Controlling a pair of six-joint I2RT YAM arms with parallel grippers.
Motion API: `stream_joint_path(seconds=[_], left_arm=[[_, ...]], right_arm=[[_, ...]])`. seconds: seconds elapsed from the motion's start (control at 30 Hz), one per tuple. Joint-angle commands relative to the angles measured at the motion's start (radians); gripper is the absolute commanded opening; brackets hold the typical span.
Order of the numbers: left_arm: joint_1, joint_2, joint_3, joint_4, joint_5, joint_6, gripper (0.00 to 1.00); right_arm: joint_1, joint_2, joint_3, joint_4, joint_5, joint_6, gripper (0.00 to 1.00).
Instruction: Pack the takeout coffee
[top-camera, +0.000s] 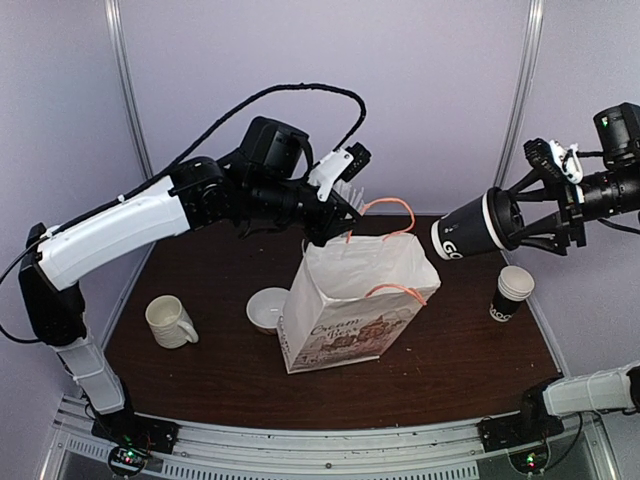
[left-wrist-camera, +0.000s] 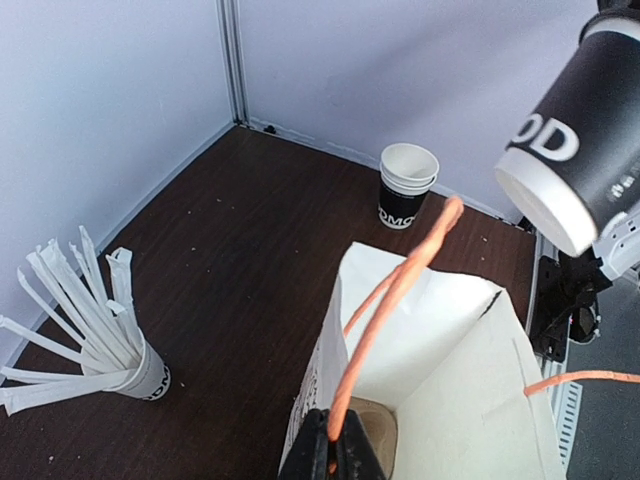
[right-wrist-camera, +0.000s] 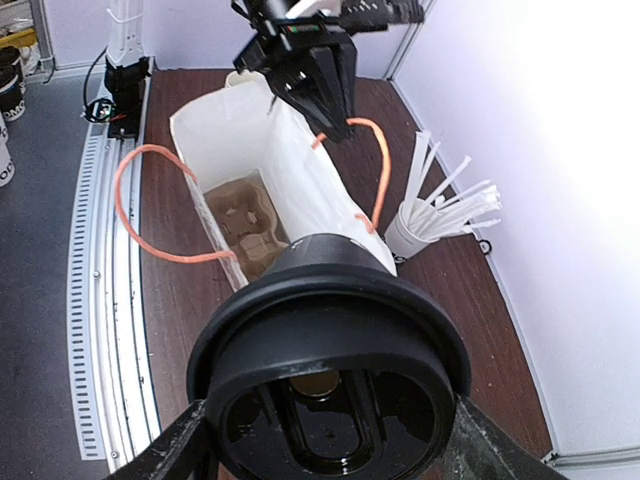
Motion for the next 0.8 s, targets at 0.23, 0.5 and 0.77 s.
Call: stream_joint_path(seconds=[0.23, 0.5, 0.77], left_arm=[[0.002, 0.061, 0.061, 0.132, 0.123, 0.007, 0.0], [0.002, 0.029, 0.023, 0.215, 0.202, -0.019, 0.0], [0.002, 0.02, -0.025, 0.309, 0.161, -0.043, 0.0]], right_arm=[[0.155, 0.021, -0.011, 0.021, 0.044, 0.035, 0.68], [0.343, 0.042, -0.071, 0.085, 0.233, 0.052, 0.68], [0.542, 0.117, -0.101, 0.171, 0.489, 0.088, 0.67]])
